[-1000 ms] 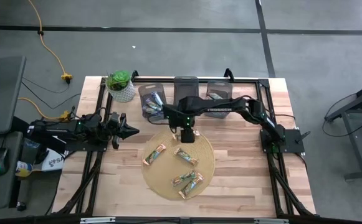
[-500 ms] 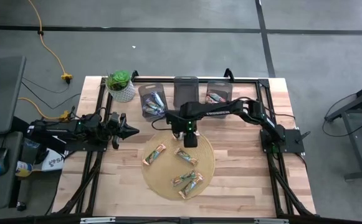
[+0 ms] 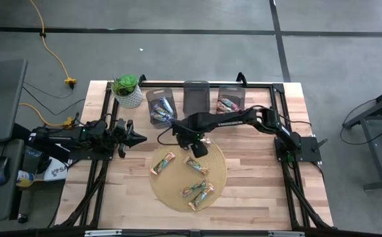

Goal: Pick and place Granola Bars by type
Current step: Put the yellow granola bar into the center black bin

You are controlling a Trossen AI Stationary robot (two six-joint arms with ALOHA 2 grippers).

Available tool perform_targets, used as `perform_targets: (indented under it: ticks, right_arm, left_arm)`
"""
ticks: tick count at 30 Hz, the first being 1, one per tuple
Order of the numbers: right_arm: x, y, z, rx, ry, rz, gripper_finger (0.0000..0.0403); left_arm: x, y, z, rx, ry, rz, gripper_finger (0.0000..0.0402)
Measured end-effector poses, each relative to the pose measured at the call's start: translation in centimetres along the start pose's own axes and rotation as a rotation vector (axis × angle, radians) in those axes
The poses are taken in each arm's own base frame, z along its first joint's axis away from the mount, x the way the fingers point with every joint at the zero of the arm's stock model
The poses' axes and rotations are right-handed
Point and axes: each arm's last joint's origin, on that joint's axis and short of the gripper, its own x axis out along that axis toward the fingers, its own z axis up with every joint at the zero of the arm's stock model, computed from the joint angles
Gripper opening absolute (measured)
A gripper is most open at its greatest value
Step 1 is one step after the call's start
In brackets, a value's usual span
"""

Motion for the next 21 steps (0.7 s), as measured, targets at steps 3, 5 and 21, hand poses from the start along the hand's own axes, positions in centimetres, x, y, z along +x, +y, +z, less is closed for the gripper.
perform_targets:
  ticks: [3, 5, 21]
  right_arm:
    - [0.2, -0.2, 0.1, -0.007, -0.016, -0.029, 0.0194]
    - [0.6, -0.3, 0.0, -0.004, -0.021, -0.030, 0.0194]
    - [3.6, 0.6, -1.8, 0.122, 0.016, 0.035, 0.0193]
  left_arm:
    - [0.0, 0.0, 0.0, 0.000, 0.000, 0.000, 0.0001]
    - [0.0, 0.0, 0.0, 0.000, 0.000, 0.000, 0.0001]
    - [0.0, 0.0, 0.0, 0.000, 0.000, 0.000, 0.0001]
